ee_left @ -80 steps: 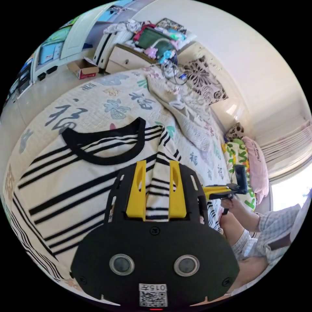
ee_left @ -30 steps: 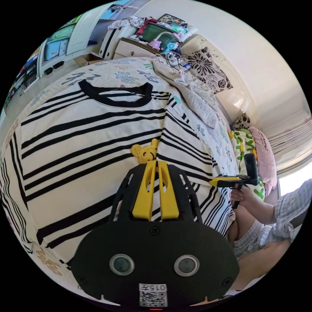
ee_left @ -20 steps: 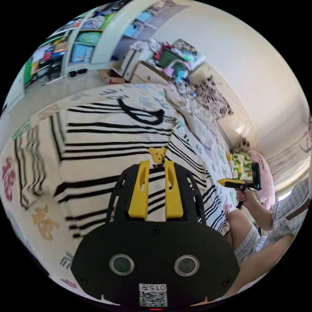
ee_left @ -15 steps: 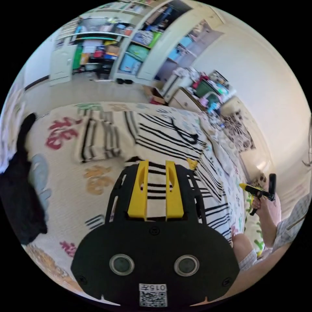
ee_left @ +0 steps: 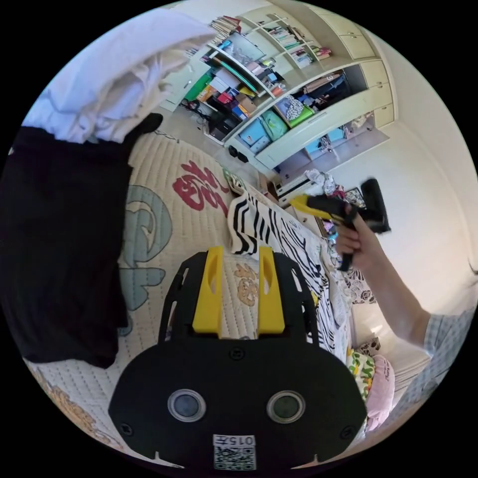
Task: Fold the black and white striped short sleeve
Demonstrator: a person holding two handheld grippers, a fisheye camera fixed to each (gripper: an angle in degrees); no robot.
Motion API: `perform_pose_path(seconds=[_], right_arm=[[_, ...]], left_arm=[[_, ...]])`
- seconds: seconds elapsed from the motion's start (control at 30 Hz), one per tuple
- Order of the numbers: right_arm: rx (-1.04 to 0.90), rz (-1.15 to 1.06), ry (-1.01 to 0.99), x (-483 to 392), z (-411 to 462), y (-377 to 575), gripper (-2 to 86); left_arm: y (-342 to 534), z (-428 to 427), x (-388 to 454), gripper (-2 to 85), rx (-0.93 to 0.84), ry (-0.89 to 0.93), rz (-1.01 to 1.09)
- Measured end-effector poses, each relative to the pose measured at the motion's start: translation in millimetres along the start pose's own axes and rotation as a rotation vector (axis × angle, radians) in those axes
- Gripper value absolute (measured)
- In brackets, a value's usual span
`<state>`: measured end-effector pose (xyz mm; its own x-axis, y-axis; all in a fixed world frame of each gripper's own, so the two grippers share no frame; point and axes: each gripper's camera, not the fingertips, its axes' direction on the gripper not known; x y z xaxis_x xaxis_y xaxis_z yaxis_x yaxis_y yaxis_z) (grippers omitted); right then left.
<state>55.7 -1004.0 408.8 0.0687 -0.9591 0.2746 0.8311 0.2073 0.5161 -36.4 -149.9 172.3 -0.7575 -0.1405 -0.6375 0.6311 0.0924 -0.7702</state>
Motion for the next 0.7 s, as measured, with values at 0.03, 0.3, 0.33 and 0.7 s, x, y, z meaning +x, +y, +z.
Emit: perform_pose_path(seconds=[0.03, 0.3, 0.33, 0.7], right_arm=[[-0.028, 0.003, 0.02, -8, 16, -23, 7.8], [-0.189, 0.114, 0.192, -32, 94, -107, 6.8], [-0.19, 0.11, 0.222, -34, 99, -113, 6.2], [-0.034, 0.077, 0.168, -26, 59, -115, 0.3]], left_arm=[[-2, 2, -2, 10.6, -0.018, 0.013, 0.015], [0, -9, -42, 2.9, -0.012, 0.12, -0.06], [1, -10, -49, 2.1, -0.014, 0.156, -0.084], [16, -30, -45, 0.1, 0.021, 0.173, -0.066]])
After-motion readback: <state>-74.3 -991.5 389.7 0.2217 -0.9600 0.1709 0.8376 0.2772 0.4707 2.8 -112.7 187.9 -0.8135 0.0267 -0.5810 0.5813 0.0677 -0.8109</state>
